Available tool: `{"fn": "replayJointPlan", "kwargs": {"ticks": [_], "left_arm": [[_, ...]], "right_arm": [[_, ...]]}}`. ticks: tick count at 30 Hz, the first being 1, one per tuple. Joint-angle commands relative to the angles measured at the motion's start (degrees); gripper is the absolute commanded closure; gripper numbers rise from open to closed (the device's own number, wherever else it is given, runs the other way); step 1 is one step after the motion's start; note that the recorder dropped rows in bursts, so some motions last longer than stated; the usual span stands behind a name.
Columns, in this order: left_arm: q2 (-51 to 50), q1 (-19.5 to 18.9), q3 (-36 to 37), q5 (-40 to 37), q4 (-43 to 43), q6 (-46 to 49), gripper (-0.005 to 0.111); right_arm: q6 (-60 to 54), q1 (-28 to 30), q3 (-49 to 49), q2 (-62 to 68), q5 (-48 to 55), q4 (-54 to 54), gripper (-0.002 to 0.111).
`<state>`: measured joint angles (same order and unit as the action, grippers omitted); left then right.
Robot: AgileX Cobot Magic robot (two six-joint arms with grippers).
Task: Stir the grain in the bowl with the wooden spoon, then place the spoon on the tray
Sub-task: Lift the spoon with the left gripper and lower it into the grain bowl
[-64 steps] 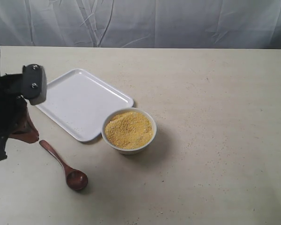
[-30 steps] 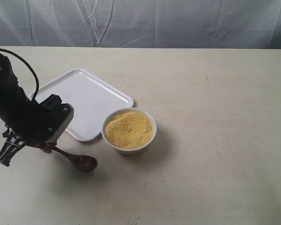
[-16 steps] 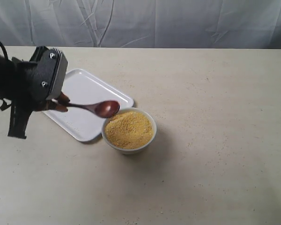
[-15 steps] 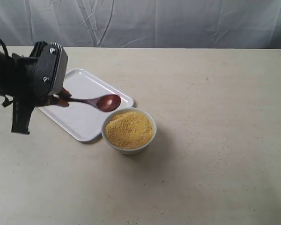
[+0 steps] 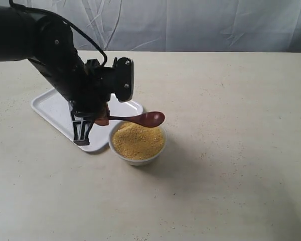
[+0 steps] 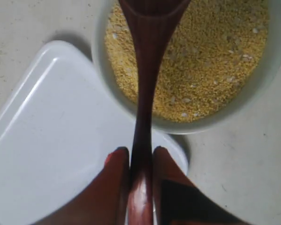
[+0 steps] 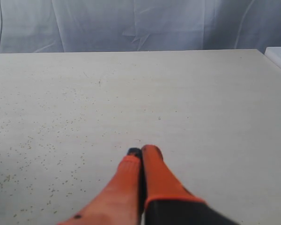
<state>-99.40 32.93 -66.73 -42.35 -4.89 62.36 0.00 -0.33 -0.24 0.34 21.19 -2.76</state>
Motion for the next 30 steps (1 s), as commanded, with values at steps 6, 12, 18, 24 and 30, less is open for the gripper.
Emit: {"fn": "replayJointPlan", "kwargs": {"ticks": [6, 12, 18, 24, 30], "left_arm": [[-4.9, 0.2, -0.2, -0.4, 2.9, -0.7, 0.107], [-5.2, 0.2, -0.2, 0.5, -0.7, -0.3, 0.107], [-5.2, 0.2, -0.2, 0.2, 0.8, -0.3, 0.107], [-5.2, 0.2, -0.2, 0.2, 1.3, -0.3, 0.097], [-5.2, 0.2, -0.2, 0.4, 1.3, -0.3, 0.068]], "right_arm": [[0.0, 0.3, 0.2, -0.3, -0.6, -0.1, 0.109], [0.0, 0.3, 0.2, -0.3, -0.6, -0.1, 0.109], [0.0, 0.3, 0.2, -0.3, -0.6, -0.1, 0.109], [0.0, 0.3, 0.2, -0.3, -0.6, -0.1, 0.109], [0.0, 0.3, 0.2, -0.3, -0.6, -0.1, 0.109]]}}
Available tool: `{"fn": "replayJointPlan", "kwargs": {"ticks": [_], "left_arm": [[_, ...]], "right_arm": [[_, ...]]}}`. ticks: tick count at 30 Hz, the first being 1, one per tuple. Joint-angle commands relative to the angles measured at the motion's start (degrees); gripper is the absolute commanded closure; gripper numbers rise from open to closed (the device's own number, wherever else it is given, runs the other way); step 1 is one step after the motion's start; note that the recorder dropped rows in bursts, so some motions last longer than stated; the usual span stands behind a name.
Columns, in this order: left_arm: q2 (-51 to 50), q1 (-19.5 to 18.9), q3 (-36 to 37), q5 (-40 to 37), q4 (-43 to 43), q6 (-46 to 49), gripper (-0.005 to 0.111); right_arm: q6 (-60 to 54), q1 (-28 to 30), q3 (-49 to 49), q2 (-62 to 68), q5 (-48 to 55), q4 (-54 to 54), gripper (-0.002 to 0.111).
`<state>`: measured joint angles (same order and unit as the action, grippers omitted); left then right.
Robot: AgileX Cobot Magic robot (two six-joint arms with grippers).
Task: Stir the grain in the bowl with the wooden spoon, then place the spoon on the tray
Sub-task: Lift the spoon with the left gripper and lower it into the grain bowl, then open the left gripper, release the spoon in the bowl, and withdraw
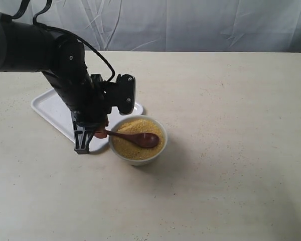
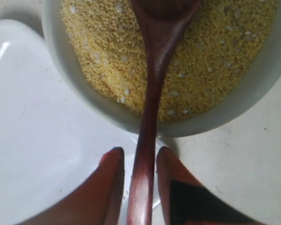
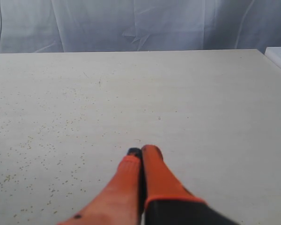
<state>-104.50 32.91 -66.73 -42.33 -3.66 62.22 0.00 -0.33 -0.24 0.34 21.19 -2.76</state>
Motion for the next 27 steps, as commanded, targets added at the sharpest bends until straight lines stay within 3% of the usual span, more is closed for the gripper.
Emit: {"fn": "replayJointPlan", "kwargs": {"ticks": [1, 8, 13, 18, 21, 27], "left_arm": [[-0.1, 0.2, -0.2, 0.3, 0.1, -0.2, 0.065], [2.7, 0.2, -0.2, -0.7, 0.1, -1.5, 0.062], [9.2, 0.2, -0.2, -0.2, 0.1, -20.9, 0.062], [14.5, -0.6, -0.2, -0.9, 5.8, -35.1, 0.065], [16.9, -4.2, -0.2, -0.9, 6.3, -42.0, 0.081], [22.5, -16.6, 1.3, 1.2, 5.7, -62.2, 0.107]], "right_arm": [[0.0, 0.3, 0.2, -0.3, -0.6, -0.1, 0.109], [0.0, 0.3, 0.2, -0.3, -0.6, -0.1, 0.109], [0.0, 0.3, 0.2, -0.3, -0.6, -0.1, 0.109], [0.0, 0.3, 0.2, -0.3, -0.6, -0.1, 0.109], [0.0, 0.3, 0.2, -0.3, -0.6, -0.1, 0.109], [0.0, 0.3, 0.2, -0.3, -0.6, -0.1, 0.109]]}}
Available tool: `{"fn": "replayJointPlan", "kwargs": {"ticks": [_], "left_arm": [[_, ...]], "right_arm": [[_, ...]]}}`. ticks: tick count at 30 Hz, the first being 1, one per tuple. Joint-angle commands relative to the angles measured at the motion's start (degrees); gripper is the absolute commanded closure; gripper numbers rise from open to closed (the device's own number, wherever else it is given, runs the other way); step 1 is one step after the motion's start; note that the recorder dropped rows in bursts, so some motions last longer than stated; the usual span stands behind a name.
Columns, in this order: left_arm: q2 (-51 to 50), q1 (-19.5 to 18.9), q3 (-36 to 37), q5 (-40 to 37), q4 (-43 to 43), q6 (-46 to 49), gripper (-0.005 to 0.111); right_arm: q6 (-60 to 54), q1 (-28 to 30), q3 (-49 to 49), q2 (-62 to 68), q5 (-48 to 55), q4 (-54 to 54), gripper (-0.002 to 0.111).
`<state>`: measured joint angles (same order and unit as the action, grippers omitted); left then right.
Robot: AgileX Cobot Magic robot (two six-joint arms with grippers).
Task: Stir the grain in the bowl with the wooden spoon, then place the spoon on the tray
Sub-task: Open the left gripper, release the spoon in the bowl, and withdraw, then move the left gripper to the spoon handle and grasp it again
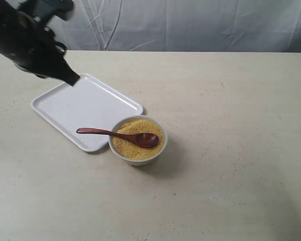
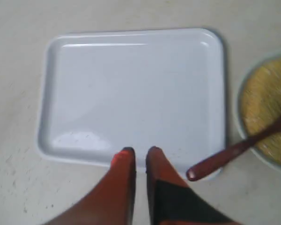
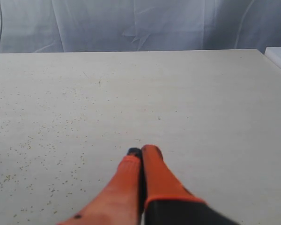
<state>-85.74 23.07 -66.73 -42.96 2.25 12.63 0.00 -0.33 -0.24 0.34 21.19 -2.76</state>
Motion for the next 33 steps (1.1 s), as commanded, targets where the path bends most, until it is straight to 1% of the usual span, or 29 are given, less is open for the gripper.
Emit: {"fn": "replayJointPlan", "kwargs": {"ticks": [1, 2, 5, 6, 8, 9, 11, 13, 14, 16, 18, 21, 22, 24, 25, 26, 28, 29, 31, 32, 33], "left_arm": [[4.8, -8.7, 2.5, 3.7, -1.3, -14.1, 0.107], [5.9, -10.5, 4.1, 5.8, -3.4, -14.2, 0.107], [9.1, -13.7, 10.2, 12.1, -12.2, -14.2, 0.107], [10.3, -14.2, 12.2, 13.7, -16.8, -15.0, 0.107], [13.9, -14.4, 18.0, 16.7, -30.5, -15.1, 0.107], [16.0, -13.8, 20.5, 17.9, -36.9, -13.8, 0.107], [20.8, -11.3, 26.7, 23.6, -51.9, -5.1, 0.107], [25.0, -8.6, 31.9, 28.7, -64.0, 3.9, 0.107], [27.3, -7.4, 34.1, 29.5, -69.4, 6.7, 0.107], [30.9, -5.3, 38.1, 28.3, -78.4, 7.5, 0.107], [34.8, -2.0, 42.8, 28.4, -87.8, 9.6, 0.107], [38.9, 3.7, 47.9, 36.0, -98.7, 17.0, 0.107], [39.5, 4.9, 49.2, 38.3, -101.6, 17.4, 0.107], [39.6, 7.4, 50.9, 43.0, -102.2, 16.4, 0.107], [39.2, 8.0, 51.3, 43.0, -102.2, 16.5, 0.107], [38.5, 8.7, 51.9, 41.2, -102.2, 16.8, 0.105], [37.3, 9.2, 52.6, 37.4, -102.2, 16.8, 0.099], [36.3, 9.3, 53.0, 37.1, -102.2, 16.8, 0.092], [34.7, 9.3, 53.4, 39.2, -102.2, 16.8, 0.081], [33.9, 9.3, 53.5, 41.4, -102.2, 16.8, 0.071], [32.9, 9.3, 53.5, 42.4, -102.2, 16.7, 0.064]], "right_arm": [[0.0, 0.3, 0.2, -0.3, -0.6, -0.1, 0.109], [0.0, 0.3, 0.2, -0.3, -0.6, -0.1, 0.109], [0.0, 0.3, 0.2, -0.3, -0.6, -0.1, 0.109], [0.0, 0.3, 0.2, -0.3, -0.6, -0.1, 0.109], [0.0, 0.3, 0.2, -0.3, -0.6, -0.1, 0.109], [0.0, 0.3, 0.2, -0.3, -0.6, -0.1, 0.109], [0.0, 0.3, 0.2, -0.3, -0.6, -0.1, 0.109], [0.0, 0.3, 0.2, -0.3, -0.6, -0.1, 0.109], [0.0, 0.3, 0.2, -0.3, -0.6, -0.1, 0.109], [0.0, 0.3, 0.2, -0.3, -0.6, -0.1, 0.109], [0.0, 0.3, 0.2, -0.3, -0.6, -0.1, 0.109], [0.0, 0.3, 0.2, -0.3, -0.6, -0.1, 0.109], [0.0, 0.3, 0.2, -0.3, -0.6, -0.1, 0.109], [0.0, 0.3, 0.2, -0.3, -0.6, -0.1, 0.109], [0.0, 0.3, 0.2, -0.3, -0.6, -0.1, 0.109], [0.0, 0.3, 0.2, -0.3, -0.6, -0.1, 0.109], [0.0, 0.3, 0.2, -0.3, -0.6, -0.1, 0.109], [0.0, 0.3, 0.2, -0.3, -0.6, -0.1, 0.109], [0.0, 0.3, 0.2, -0.3, -0.6, -0.1, 0.109], [0.0, 0.3, 0.2, -0.3, -0.6, -0.1, 0.109], [0.0, 0.3, 0.2, -0.3, -0.6, -0.1, 0.109]]}}
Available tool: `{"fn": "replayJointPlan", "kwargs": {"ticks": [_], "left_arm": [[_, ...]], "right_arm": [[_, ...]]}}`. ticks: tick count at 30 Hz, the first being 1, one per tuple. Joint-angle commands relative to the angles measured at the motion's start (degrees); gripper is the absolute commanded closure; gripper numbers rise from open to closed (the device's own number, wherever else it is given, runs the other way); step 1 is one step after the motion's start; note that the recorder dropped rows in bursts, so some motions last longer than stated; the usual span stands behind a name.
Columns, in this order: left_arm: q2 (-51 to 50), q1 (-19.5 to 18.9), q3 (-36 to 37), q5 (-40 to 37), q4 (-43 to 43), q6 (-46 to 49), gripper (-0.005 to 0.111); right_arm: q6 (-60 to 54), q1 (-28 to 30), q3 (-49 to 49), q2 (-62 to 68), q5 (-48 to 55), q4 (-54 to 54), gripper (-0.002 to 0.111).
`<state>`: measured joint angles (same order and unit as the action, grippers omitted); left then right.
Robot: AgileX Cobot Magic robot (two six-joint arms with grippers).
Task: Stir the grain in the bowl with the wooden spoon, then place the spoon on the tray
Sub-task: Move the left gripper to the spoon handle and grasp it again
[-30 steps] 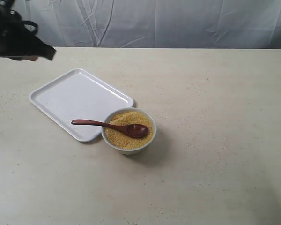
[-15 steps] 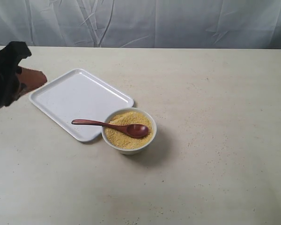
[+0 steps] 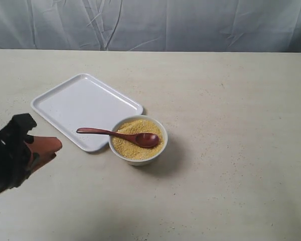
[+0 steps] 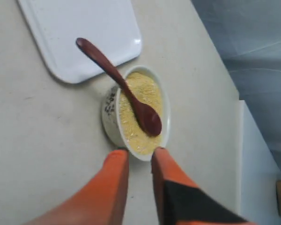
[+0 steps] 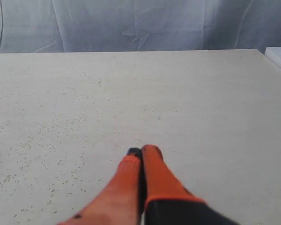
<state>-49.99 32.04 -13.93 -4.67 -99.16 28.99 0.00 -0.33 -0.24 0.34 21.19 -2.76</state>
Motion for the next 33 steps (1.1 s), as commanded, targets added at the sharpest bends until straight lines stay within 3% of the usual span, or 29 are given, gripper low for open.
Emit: {"fn": "replayJointPlan", "kwargs": {"ticks": [1, 4, 10, 18, 22, 24, 26, 29, 33], "left_arm": [[-3.6, 0.3, 0.7, 4.7, -0.8, 0.2, 0.057], [-6.4, 0.3, 0.6, 4.7, -0.8, 0.2, 0.047], [-14.5, 0.3, -0.6, 4.7, -0.8, 0.2, 0.047], [-27.5, 0.8, -10.7, 4.7, 6.9, 0.3, 0.05], [-29.1, 9.3, -11.1, 5.0, 3.4, -0.3, 0.05], [-28.3, 18.9, -11.9, 16.7, 7.4, 0.1, 0.05], [-28.3, 26.3, -11.8, 26.7, 10.5, 0.6, 0.05], [-28.2, 28.7, -11.8, 29.0, 14.0, 2.6, 0.05], [-25.9, 28.7, -11.8, 27.3, 16.7, 3.7, 0.054]], "right_arm": [[0.0, 0.3, 0.2, -0.3, -0.6, -0.1, 0.109], [0.0, 0.3, 0.2, -0.3, -0.6, -0.1, 0.109], [0.0, 0.3, 0.2, -0.3, -0.6, -0.1, 0.109], [0.0, 0.3, 0.2, -0.3, -0.6, -0.1, 0.109], [0.0, 0.3, 0.2, -0.3, -0.6, -0.1, 0.109], [0.0, 0.3, 0.2, -0.3, -0.6, -0.1, 0.109], [0.0, 0.3, 0.2, -0.3, -0.6, -0.1, 0.109], [0.0, 0.3, 0.2, -0.3, -0.6, -0.1, 0.109], [0.0, 0.3, 0.2, -0.3, -0.6, -0.1, 0.109]]}}
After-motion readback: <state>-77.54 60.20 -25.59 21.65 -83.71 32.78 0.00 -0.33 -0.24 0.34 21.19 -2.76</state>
